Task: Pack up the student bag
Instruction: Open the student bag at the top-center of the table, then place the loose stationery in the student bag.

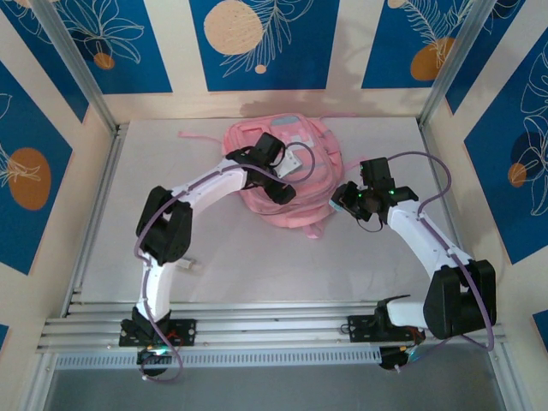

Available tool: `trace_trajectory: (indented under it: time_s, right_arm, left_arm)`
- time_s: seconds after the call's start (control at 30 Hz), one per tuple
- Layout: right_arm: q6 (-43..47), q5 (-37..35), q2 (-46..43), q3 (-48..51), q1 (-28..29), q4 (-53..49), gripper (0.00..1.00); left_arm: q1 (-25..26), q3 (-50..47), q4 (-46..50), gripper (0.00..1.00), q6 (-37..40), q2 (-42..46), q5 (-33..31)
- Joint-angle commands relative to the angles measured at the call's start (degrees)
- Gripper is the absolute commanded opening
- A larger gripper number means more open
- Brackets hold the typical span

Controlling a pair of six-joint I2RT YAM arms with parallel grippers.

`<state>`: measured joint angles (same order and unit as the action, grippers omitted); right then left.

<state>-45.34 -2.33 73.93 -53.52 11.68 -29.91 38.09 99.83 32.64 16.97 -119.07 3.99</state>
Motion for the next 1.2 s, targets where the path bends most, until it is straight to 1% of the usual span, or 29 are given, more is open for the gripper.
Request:
trace_trajectory:
  time_s: [0.0, 0.07, 0.23, 0.27, 0.4, 0.53, 0.67, 0.73, 0.9, 0.97, 1.03, 1.17]
  right_arm:
    - [1.0, 2.0, -0.6, 0.4, -0.3, 1.0, 0.4]
    - [0.9, 2.1, -0.6, 0.3, -0.3, 1.2, 0.39]
    - [0.6, 3.2, -0.3, -0.2, -0.3, 2.0, 0.36]
    - [0.6, 3.4, -0.2, -0.4, -0.3, 2.1, 0.36]
    - [-0.1, 4.7, 0.4, -1.1, 0.0, 3.4, 0.36]
    - [-2.2, 6.9, 1.8, -2.4, 0.5, 7.0, 0.35]
    - [-5.9, 8.1, 4.6, -4.4, 2.2, 12.3, 0.35]
    - [-7.7, 8.1, 6.8, -6.0, 3.2, 15.0, 0.35]
    - [-11.9, 9.0, 14.1, -10.7, 4.5, 20.5, 0.35]
    - [-13.6, 9.2, 17.6, -13.5, 4.9, 20.9, 0.35]
    - [-15.6, 11.1, 21.5, -16.0, 5.1, 21.7, 0.35]
    - [-19.4, 12.8, 25.4, -16.3, 6.0, 25.0, 0.35]
  left_arm:
    - [0.6, 1.9, 2.2, 0.82, 2.1, -2.1, -2.3]
    - [0.6, 2.4, 2.3, 0.65, 2.1, -2.5, -2.3]
    - [0.6, 4.7, 4.1, 0.04, -0.1, -1.7, 2.5]
    - [0.6, 4.9, 4.1, 0.0, -0.8, -1.3, 3.4]
    - [0.1, 7.7, 5.5, 0.0, -4.6, -0.4, 7.3]
    - [-0.3, 12.3, 8.0, 0.0, -8.8, -0.7, 7.2]
    - [-0.8, 14.1, 6.9, 0.0, -14.6, 0.6, 8.2]
    - [-1.2, 14.3, 5.1, 0.0, -17.0, 1.5, 8.2]
    - [-1.9, 14.2, 1.9, 0.0, -19.7, 1.8, 8.1]
    - [-2.0, 14.0, 1.3, 0.0, -20.1, 1.8, 7.8]
    - [-2.0, 13.6, 0.0, 0.0, -20.7, 1.9, 7.1]
    - [-2.0, 11.4, -4.0, 0.0, -21.9, 2.9, 4.5]
